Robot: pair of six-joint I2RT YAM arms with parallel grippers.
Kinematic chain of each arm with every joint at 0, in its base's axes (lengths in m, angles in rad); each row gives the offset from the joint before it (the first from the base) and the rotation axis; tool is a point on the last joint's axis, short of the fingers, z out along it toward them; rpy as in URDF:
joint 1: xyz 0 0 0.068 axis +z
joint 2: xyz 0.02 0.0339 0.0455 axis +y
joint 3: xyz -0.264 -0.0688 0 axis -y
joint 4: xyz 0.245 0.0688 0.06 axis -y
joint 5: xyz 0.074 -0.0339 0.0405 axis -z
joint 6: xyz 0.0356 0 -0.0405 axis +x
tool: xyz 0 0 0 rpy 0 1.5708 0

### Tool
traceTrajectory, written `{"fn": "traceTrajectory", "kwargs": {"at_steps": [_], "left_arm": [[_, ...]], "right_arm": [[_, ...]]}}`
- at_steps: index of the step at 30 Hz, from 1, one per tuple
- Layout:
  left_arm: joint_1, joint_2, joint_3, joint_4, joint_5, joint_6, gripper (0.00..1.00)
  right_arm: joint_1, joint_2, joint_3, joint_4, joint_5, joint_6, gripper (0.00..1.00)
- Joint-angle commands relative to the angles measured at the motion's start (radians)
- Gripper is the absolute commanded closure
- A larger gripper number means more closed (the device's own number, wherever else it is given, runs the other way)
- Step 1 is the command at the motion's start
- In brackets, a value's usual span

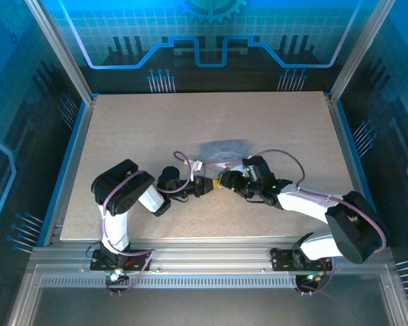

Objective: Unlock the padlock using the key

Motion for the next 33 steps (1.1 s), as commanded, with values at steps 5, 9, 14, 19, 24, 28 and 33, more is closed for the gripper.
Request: {"fn": "traceTrajectory", "kwargs": {"at_steps": [5,9,14,19,24,28,33], "left_arm": [[-0.017,-0.006,0.002,0.062,0.003,0.003,1.0],[-0.025,-0.006,0.003,0.063,0.005,-0.005,1.0],[-0.032,-0.015,0.005,0.063,0.008,-0.017,1.0],[-0.034,-0.029,0.003,0.064,0.011,-0.027,1.0],[-0.036,-0.022,-0.007,0.062,-0.008,-0.018,1.0],[-0.038,-0.005,-0.012,0.062,-0.034,-0.004,1.0],[-0.04,-0.022,-0.016,0.021,-0.081,0.047,1.0]], "right_arm": [[0.003,-0.005,-0.007,0.151,0.009,0.046,0.44],[0.003,0.03,0.0,0.175,0.008,0.073,0.46],[0.003,0.076,0.007,0.179,0.001,0.109,0.47],[0.003,0.1,-0.01,0.229,-0.006,0.138,0.57],[0.008,0.083,-0.001,0.172,0.017,0.125,0.88],[0.014,0.065,0.009,0.107,0.048,0.113,0.96],[0.022,0.065,0.035,-0.017,0.079,0.089,1.0]]}}
